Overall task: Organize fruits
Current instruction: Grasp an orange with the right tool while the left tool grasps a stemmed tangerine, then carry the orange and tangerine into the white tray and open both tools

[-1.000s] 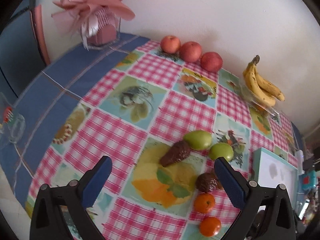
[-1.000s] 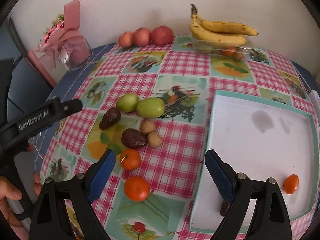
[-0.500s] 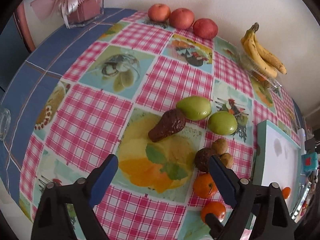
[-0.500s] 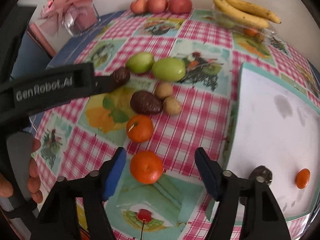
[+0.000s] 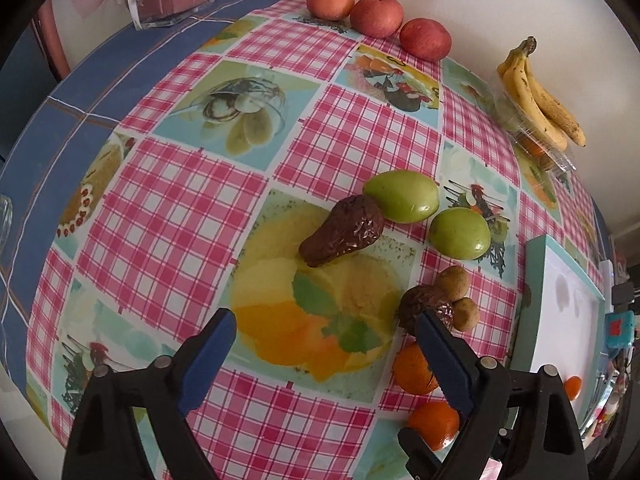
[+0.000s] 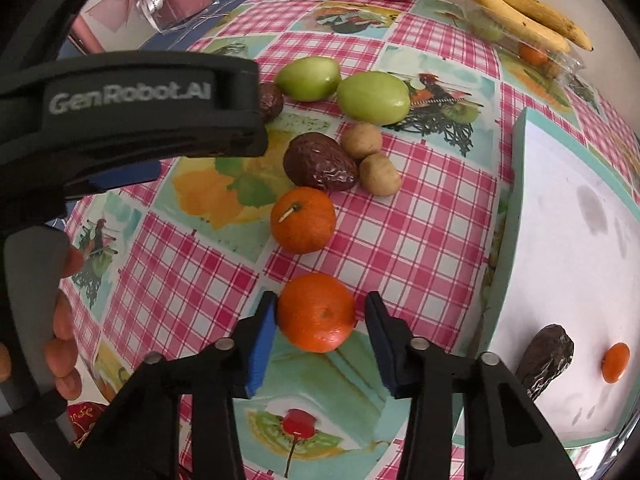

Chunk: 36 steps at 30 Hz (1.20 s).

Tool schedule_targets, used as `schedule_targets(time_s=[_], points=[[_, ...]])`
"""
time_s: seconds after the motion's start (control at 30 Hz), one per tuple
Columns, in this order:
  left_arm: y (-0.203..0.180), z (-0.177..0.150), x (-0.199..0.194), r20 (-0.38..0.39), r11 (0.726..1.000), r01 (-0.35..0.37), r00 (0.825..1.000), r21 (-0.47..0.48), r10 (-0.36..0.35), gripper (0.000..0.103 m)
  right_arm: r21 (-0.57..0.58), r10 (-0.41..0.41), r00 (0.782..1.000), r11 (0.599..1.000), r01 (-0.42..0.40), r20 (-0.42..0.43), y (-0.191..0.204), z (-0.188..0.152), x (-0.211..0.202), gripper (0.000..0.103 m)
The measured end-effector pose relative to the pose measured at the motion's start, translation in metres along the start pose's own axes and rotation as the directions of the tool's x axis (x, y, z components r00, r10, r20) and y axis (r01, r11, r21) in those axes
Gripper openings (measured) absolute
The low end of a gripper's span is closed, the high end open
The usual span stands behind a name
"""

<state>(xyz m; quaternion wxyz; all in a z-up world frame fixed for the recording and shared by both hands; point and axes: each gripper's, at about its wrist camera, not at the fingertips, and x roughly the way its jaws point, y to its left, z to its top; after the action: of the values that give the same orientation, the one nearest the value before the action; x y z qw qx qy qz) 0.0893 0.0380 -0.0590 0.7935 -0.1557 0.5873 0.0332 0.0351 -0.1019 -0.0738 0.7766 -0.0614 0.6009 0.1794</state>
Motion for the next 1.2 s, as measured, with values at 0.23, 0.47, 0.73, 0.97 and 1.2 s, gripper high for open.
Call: schedule_targets(time_s=[0.23,0.47,0.73,0.97,1.2], points=[[-0.003,0.001,-0.001,0.002,1.0,0.027,1.0,0.002,-0.027,0.092,0.002,0.018,1.0,1.0,-0.018,0.007,0.004,0.001,-0.005,0.04],[-0.014,-0.001,0.002,-0.032,0.996,0.087,0.996,0.027,-0.086,0.078,0.132,-0.054,0.993,0.99,0.039,0.108,-0.038,0.004,-0.039,0.04],[-0.04,-0.012,0.008,-0.103,0.983,0.162,0.983,0.084,-0.154,0.047,0.291,-0.062,0.983,0.957,0.01,0.17,-0.089,-0.001,-0.062,0.04],[-0.057,-0.02,0.015,-0.134,0.981,0.132,0.985,0.143,-0.113,0.04,0.317,-0.049,0.981,0.948,-0.014,0.189,-0.098,-0.005,-0.068,0.04],[-0.06,-0.02,0.018,-0.136,0.981,0.126,0.985,0.145,-0.106,0.037,0.313,-0.041,0.98,0.949,-0.023,0.195,-0.098,-0.005,-0.071,0.04]])
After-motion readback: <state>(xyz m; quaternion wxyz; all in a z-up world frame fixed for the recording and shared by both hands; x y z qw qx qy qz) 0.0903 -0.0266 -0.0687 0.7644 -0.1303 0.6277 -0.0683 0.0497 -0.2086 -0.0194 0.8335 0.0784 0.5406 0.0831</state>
